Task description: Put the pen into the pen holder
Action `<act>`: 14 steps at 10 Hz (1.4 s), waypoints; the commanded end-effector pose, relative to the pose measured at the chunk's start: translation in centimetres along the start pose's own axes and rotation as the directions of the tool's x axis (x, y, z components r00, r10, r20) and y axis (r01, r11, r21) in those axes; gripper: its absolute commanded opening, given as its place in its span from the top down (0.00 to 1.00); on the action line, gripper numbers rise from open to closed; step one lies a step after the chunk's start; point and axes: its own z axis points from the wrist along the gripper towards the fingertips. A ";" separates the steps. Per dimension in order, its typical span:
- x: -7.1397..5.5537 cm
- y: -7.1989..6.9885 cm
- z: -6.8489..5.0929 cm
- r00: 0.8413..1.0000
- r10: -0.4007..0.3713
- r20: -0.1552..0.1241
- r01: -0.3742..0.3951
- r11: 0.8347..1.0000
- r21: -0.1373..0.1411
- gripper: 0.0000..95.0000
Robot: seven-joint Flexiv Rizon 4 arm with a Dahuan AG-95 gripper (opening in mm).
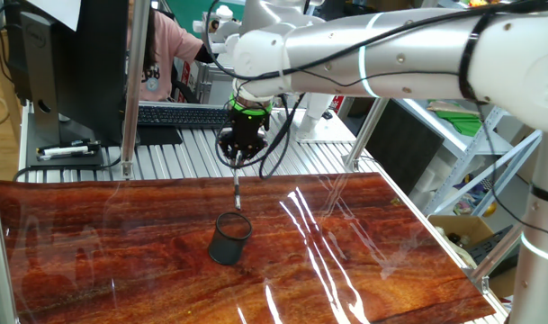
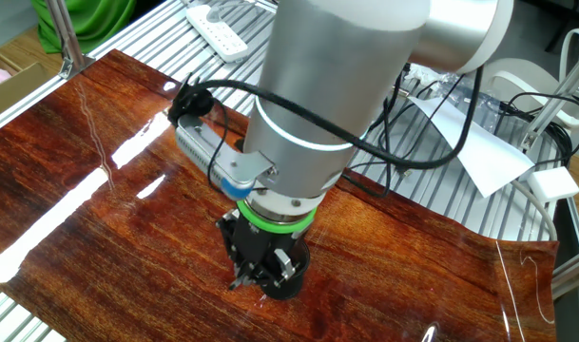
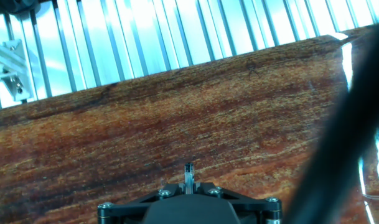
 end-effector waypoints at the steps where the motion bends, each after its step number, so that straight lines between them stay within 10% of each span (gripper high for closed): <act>1: -0.2 0.0 0.1 1.000 0.004 0.012 -0.004 1.000 0.000 1.00; 14: 0.0 0.0 0.6 0.996 0.014 0.090 -0.013 1.000 -0.005 1.00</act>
